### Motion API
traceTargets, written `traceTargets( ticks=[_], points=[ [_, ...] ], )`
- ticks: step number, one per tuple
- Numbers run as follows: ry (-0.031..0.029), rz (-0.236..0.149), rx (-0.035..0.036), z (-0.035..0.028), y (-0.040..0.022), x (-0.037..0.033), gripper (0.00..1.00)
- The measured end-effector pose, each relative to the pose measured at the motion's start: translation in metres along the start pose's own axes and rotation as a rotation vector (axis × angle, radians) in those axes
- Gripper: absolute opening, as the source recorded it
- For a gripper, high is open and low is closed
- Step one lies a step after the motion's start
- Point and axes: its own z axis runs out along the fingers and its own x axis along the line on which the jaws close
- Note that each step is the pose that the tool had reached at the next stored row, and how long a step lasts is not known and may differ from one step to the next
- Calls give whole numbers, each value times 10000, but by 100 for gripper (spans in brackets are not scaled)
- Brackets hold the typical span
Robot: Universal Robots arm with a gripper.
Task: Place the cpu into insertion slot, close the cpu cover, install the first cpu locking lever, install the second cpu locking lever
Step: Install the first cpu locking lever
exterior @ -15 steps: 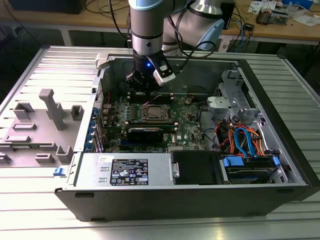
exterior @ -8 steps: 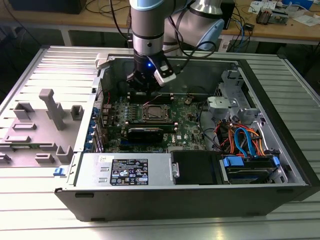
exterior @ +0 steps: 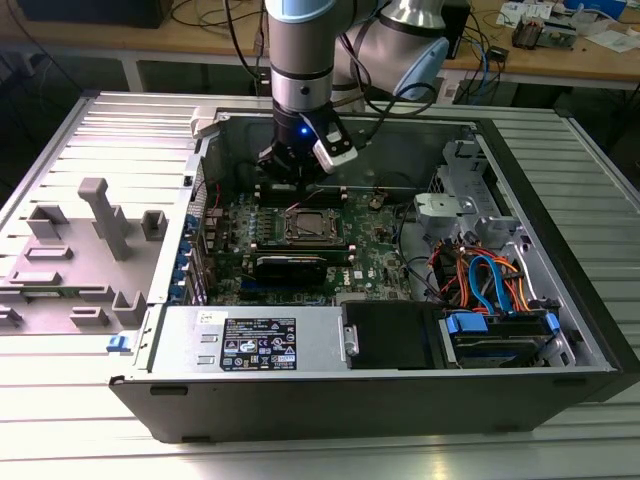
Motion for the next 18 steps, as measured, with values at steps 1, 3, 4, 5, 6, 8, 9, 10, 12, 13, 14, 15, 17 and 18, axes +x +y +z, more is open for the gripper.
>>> traceTargets(
  ticks=[1,3,4,5,6,8,9,10,12,13,14,15,17,18],
  points=[
    [1,0,1,1,-1,-5,11],
    [0,0,0,4,-1,-13,11],
    [0,0,0,5,-1,-19,11],
    [1,0,0,7,-1,-30,11],
    [1,1,0,8,-2,-39,11],
    [1,0,1,14,-4,-54,11],
    [1,0,1,17,-4,-57,11],
    [1,0,1,19,-4,-61,11],
    [0,0,0,29,-3,-77,11],
    [-1,1,-1,34,1,-83,11],
    [-1,0,-1,36,2,-87,11],
    [1,0,0,40,3,-92,11],
    [1,1,-1,47,3,-96,11],
    [0,0,-6,53,3,-100,11]
  ],
)
